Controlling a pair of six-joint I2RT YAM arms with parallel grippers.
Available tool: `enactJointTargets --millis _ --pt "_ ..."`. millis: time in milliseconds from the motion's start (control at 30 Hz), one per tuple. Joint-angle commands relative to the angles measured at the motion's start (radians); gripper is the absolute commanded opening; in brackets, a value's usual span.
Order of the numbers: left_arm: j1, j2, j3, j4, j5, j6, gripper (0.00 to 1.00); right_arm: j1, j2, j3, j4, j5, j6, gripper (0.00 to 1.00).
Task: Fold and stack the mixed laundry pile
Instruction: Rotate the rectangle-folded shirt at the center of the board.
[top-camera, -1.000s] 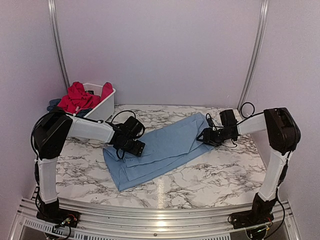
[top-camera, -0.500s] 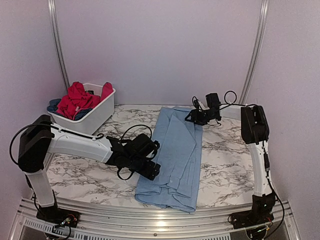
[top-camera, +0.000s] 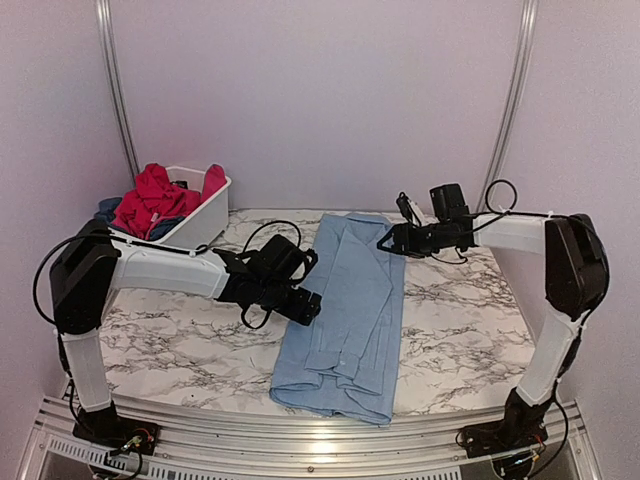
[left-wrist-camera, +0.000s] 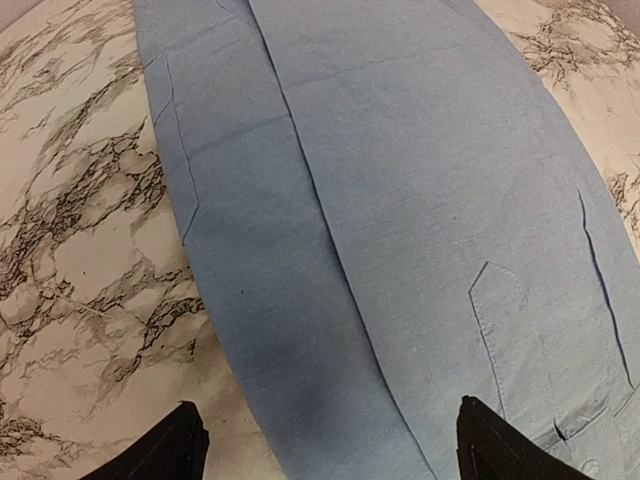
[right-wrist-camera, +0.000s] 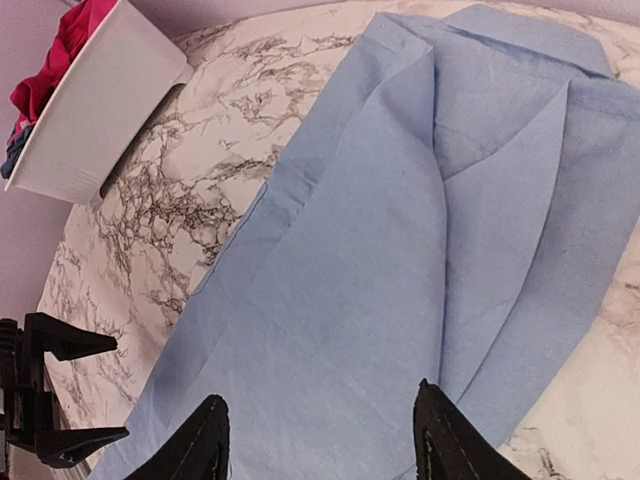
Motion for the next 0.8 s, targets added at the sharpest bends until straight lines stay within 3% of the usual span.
enactJointTargets --millis 0,100,233,533,633,767 --pt "-0.006 0.048 0.015 0.028 0.042 0.031 0.87 0.053 -0.032 -0.194 0.111 0.027 0.052 0.56" --pt "-0.011 0.053 -0.020 0.048 0.060 0.028 0.86 0.052 -0.001 -0.264 0.163 0.019 0.066 0.53" --pt "-0.020 0.052 -0.075 0.066 0.071 0.018 0.85 0.051 0.085 -0.235 0.170 0.024 0.048 0.50" --pt "-0.057 0.095 -0.094 0.112 0.164 -0.010 0.84 0.043 0.298 0.047 0.070 -0.003 0.000 0.48" --pt "-0.044 0.047 -0.115 0.114 0.109 0.011 0.90 0.043 0.229 0.048 0.031 0.000 -0.025 0.51" --pt "-0.025 -0.126 -0.223 0.193 0.084 0.061 0.99 0.043 -0.036 -0.110 0.025 0.014 -0.041 0.58"
